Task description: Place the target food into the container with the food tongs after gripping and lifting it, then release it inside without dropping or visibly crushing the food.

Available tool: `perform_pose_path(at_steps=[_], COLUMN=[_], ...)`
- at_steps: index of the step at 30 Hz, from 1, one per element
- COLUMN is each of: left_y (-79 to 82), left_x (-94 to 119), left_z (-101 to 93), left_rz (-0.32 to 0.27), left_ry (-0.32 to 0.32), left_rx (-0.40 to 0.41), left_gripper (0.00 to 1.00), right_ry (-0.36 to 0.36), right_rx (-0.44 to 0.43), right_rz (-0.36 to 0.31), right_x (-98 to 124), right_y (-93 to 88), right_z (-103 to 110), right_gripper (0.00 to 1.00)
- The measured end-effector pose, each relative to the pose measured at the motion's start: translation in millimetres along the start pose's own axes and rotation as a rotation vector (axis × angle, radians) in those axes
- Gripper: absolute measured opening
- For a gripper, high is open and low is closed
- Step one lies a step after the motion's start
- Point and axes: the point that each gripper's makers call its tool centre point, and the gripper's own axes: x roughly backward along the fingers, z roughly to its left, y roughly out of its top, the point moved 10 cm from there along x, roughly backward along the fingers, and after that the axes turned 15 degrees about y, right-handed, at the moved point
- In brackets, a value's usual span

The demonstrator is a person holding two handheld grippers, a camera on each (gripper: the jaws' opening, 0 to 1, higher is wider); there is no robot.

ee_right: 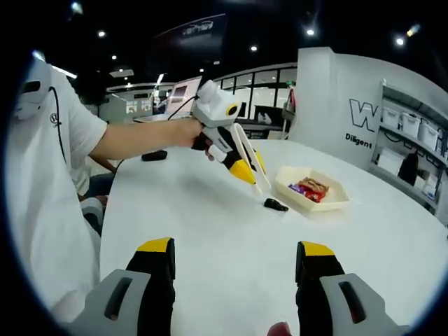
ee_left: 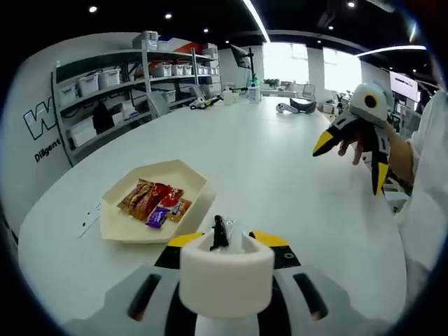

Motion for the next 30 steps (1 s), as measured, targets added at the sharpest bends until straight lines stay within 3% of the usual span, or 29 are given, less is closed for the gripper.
perform_pose_path(at_steps=[30], left_y=[-4.2], left_x=[-33.6], left_z=[6.0], left_rz=[0.033], left_ry=[0.007], left_rx=[-0.018], left_gripper=[0.24], right_ry=[0.005], right_rx=[-0.006], right_rz=[-0.001], right_x=[-0.4], right_y=[-4.8], right_z=[-1.2], right_gripper=[0.68])
